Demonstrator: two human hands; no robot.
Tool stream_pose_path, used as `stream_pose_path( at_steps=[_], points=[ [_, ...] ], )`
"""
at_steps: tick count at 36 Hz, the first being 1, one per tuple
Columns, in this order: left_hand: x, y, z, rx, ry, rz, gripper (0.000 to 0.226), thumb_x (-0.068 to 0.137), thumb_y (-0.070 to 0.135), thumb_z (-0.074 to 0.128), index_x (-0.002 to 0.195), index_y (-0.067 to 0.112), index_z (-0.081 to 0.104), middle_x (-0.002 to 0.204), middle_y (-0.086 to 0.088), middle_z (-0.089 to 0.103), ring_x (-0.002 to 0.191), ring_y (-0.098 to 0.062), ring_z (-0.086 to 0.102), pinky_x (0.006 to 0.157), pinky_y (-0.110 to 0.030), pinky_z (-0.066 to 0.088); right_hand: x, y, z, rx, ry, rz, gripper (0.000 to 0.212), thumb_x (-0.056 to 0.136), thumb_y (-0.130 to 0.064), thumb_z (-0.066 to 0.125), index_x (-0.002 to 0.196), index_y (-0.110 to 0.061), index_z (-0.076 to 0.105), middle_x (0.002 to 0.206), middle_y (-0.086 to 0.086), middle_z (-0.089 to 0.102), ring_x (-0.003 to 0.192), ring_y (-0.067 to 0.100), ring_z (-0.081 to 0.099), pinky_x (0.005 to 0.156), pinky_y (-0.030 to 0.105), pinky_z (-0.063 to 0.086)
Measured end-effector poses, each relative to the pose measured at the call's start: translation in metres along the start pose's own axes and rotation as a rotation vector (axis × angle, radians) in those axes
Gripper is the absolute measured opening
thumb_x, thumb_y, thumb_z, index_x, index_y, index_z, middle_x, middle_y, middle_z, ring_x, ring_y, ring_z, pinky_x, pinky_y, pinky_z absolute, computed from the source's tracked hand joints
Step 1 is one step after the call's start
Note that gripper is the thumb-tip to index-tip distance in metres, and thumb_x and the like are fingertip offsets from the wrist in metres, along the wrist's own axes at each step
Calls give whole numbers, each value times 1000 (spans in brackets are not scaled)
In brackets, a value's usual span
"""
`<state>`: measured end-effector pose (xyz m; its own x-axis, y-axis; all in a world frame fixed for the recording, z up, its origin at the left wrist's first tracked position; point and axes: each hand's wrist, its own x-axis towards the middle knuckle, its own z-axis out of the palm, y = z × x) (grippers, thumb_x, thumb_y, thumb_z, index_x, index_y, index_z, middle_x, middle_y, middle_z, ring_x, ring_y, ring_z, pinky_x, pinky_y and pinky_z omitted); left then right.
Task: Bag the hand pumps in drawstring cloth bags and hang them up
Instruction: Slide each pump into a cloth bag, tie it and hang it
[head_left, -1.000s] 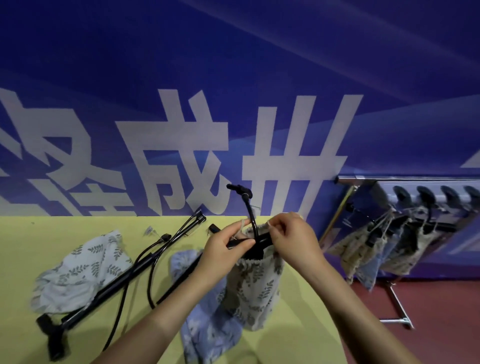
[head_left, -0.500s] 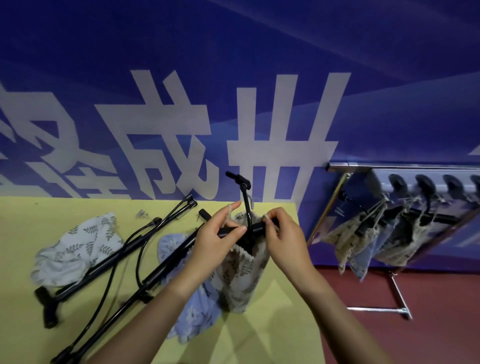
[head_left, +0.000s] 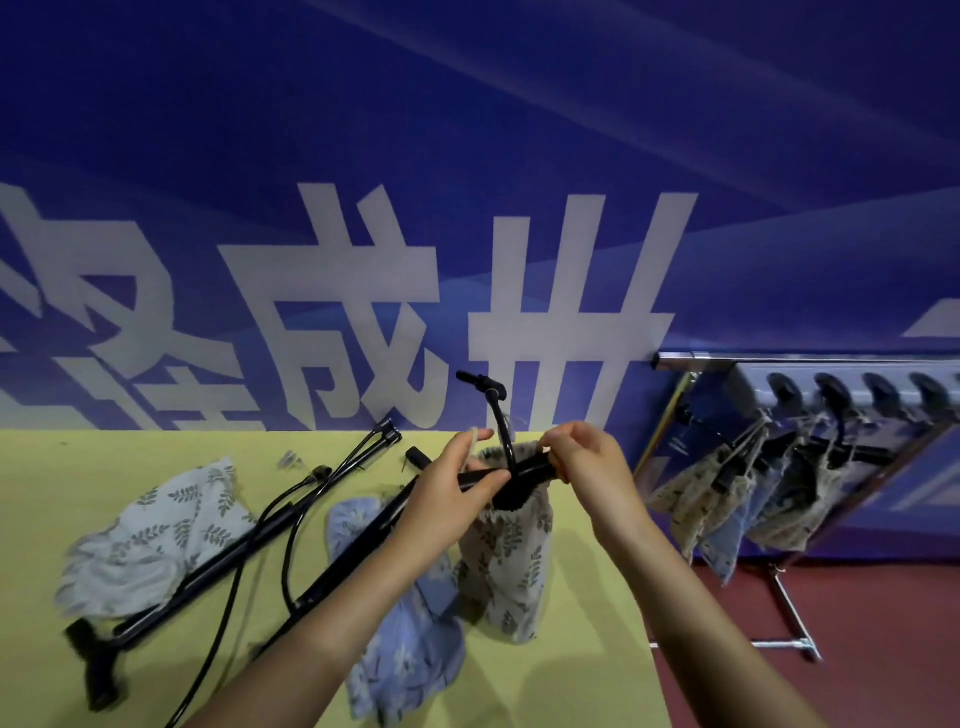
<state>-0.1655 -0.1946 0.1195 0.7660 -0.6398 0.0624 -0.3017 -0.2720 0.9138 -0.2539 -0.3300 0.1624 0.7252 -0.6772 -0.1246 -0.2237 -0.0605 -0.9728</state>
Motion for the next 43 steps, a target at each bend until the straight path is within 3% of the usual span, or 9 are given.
stream_pose_path(
  at_steps=[5,8,16,21,24,27,33,37,43],
  points=[
    [2,4,-21,-161,129,-25,5,94,20,59,95,19,63,87,-6,63,83,-9,62,75,-18,47,3,12,18,-37,24,9,17,97,-15,52,81,-12,55,69,4,60,67,18,57,68,32,47],
    [0,7,-44,-191,261,-14,20,97,20,54,87,7,66,69,-1,57,69,-9,55,66,-17,42,2,14,22,-12,13,18,19,97,-12,53,78,-10,56,63,3,60,61,17,57,58,23,46],
    [-13,26,-55,-590,-104,-102,29,102,11,39,120,11,61,70,-1,55,52,-12,48,51,-23,45,5,7,40,196,36,-62,18,91,-9,60,74,-5,62,55,-2,56,54,10,51,64,26,46],
    [-14,23,-60,-514,-142,-167,32,101,12,43,127,28,55,76,-2,59,48,-14,47,47,-25,44,1,7,44,266,55,-36,6,91,-11,63,85,-9,63,60,-4,58,55,8,53,61,26,46],
    [-14,16,-72,-494,-116,-203,34,101,12,43,128,28,55,75,-4,58,49,-14,47,47,-26,46,-6,14,44,50,-45,-120,31,83,-12,73,109,-15,57,77,-5,54,64,1,52,63,15,46],
    [-15,14,-83,-486,-93,-220,31,101,11,43,127,21,57,69,-1,58,48,-14,49,47,-27,48,-9,17,46,-436,-130,-321,52,77,-23,79,120,-24,49,91,-19,46,77,-6,47,71,10,39],
    [-24,11,-96,-455,-65,-184,25,100,8,43,106,10,67,67,-4,53,49,-13,51,50,-27,48,-1,8,56,-714,-93,-447,31,83,-37,71,109,-22,63,94,-9,54,86,9,52,76,25,44],
    [-24,17,-92,-533,-96,-131,27,101,9,42,104,5,68,63,-2,57,56,-14,58,64,-33,56,-3,13,61,-593,-101,-370,16,85,-30,70,98,-21,66,84,-6,61,76,10,55,70,28,45],
    [-12,32,-80,-409,-175,23,28,99,6,46,102,13,72,89,-4,70,83,-17,69,73,-22,56,-23,-1,59,208,-139,-234,19,94,-7,56,82,-5,71,59,-9,58,56,5,46,58,15,38]
  ],
)
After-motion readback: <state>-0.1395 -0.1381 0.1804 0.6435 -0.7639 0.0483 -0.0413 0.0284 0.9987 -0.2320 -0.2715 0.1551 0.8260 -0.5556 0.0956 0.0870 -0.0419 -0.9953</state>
